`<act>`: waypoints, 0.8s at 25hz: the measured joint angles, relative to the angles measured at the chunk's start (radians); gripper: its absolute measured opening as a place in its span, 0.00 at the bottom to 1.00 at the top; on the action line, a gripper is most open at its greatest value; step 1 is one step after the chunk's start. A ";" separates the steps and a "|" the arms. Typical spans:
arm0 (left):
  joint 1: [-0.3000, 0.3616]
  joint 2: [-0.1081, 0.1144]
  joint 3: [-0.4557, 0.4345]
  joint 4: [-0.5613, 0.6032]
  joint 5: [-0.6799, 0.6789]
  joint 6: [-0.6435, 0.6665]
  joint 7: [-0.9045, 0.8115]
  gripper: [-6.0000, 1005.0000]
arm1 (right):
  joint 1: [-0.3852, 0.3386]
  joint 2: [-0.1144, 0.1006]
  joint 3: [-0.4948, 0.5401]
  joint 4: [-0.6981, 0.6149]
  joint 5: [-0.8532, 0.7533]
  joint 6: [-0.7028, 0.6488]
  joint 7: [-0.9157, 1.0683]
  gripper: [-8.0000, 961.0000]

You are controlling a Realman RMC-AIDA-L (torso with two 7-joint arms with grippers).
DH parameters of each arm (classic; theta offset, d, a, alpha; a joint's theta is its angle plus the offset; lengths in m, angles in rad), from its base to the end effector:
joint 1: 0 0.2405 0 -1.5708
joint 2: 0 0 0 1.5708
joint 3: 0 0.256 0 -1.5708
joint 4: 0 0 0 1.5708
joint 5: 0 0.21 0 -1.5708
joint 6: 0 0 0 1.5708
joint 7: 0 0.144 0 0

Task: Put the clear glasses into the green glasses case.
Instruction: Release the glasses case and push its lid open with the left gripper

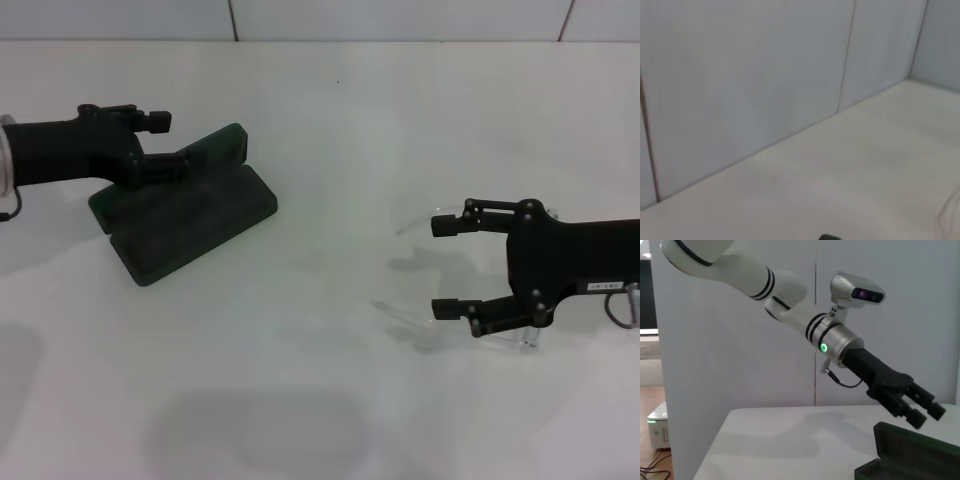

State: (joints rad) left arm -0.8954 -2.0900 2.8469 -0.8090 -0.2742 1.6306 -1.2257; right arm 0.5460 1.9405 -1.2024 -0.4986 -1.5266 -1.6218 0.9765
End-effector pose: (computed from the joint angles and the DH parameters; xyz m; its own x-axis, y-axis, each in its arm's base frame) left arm -0.2695 0.3727 0.0464 0.8544 0.3371 0.3955 0.4828 -0.7966 -0.3639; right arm 0.2369 0.3164 -0.0058 0.8465 0.0413 -0.5309 -0.0253 -0.9927 -0.1176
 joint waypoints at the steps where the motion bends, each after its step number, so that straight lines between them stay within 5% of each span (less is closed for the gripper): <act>1: -0.004 0.000 0.000 0.002 0.006 -0.010 -0.002 0.75 | 0.000 0.002 0.000 0.000 0.000 0.003 0.000 0.91; 20: -0.055 0.000 0.000 0.086 0.171 -0.241 0.001 0.72 | 0.023 0.037 -0.002 -0.006 -0.025 0.027 0.004 0.91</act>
State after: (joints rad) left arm -0.9501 -2.0904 2.8471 -0.7234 -0.1034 1.3892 -1.2242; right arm 0.5691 1.9775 -1.2041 -0.5048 -1.5514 -1.5944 0.9809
